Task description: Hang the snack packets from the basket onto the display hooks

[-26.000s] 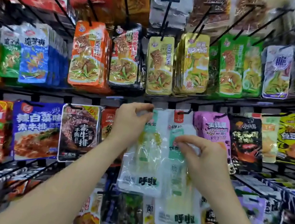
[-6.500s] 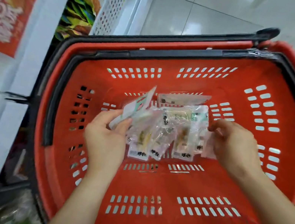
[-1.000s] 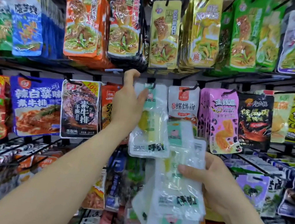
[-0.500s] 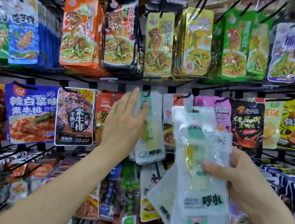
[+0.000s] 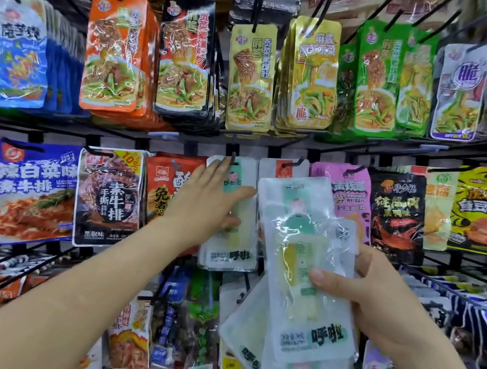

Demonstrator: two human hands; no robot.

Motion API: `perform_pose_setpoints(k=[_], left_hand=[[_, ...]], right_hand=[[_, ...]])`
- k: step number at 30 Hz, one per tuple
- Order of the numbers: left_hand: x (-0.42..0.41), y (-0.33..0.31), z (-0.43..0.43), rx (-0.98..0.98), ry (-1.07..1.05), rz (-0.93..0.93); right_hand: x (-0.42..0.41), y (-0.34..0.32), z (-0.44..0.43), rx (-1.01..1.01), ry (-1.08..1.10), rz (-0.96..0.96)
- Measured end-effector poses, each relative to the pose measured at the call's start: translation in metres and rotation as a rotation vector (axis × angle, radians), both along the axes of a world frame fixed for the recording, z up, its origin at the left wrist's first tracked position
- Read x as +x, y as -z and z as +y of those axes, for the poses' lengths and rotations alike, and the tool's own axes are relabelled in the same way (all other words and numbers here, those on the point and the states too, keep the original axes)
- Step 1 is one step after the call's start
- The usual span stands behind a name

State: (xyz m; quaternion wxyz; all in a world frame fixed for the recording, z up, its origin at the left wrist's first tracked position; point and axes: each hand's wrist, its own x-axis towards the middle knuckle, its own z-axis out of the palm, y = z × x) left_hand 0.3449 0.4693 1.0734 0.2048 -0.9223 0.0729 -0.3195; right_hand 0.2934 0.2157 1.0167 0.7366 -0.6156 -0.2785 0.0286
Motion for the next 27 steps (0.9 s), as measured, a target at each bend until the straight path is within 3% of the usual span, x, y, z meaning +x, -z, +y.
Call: perform_pose_setpoints(k=[3,4,5,8,9,10,13,17,21,27], left_hand=[[-0.009,0.0,0.002,-0.07,0.049,0.069],[-0.016,0.001,0.001,-0.181,0.124,0.05],[-0.025,0.002,-0.002,-0.373,0.234,0.002],[-0.056,-0.003,-0.02,-1.256,0.567,0.009],[-0.063,-0.006,-0.026,-1.45,0.62,0.096],[-0.065,-0.008,-0.029,-1.518,0.64,0.168],[-0.065,-0.009,-0.03,-1.566,0.655,0.202],[-0.057,-0.016,-0.021,-1.656,0.703,-0.02],[-0.048,-0.033,-0.011,-1.433,0.652,-0.242],[-0.039,-0.036,-0.007,-1.297,0.668,-0.287]], right_hand=[[0.0,0.0,0.005,0.008,0.023,-0.006],[0.0,0.001,0.007,0.013,0.027,-0.008],[0.001,0.002,0.008,0.018,0.028,-0.01],[0.0,0.003,0.013,0.021,0.032,-0.013],[0.0,0.003,0.016,0.006,0.036,-0.025],[-0.001,0.002,0.02,-0.019,0.037,-0.041],[-0.001,0.002,0.031,-0.096,0.047,-0.087],[-0.001,0.002,0.038,-0.077,0.137,-0.105],[0.0,-0.004,0.035,-0.138,0.278,-0.142],[-0.001,-0.007,0.032,-0.183,0.362,-0.214]])
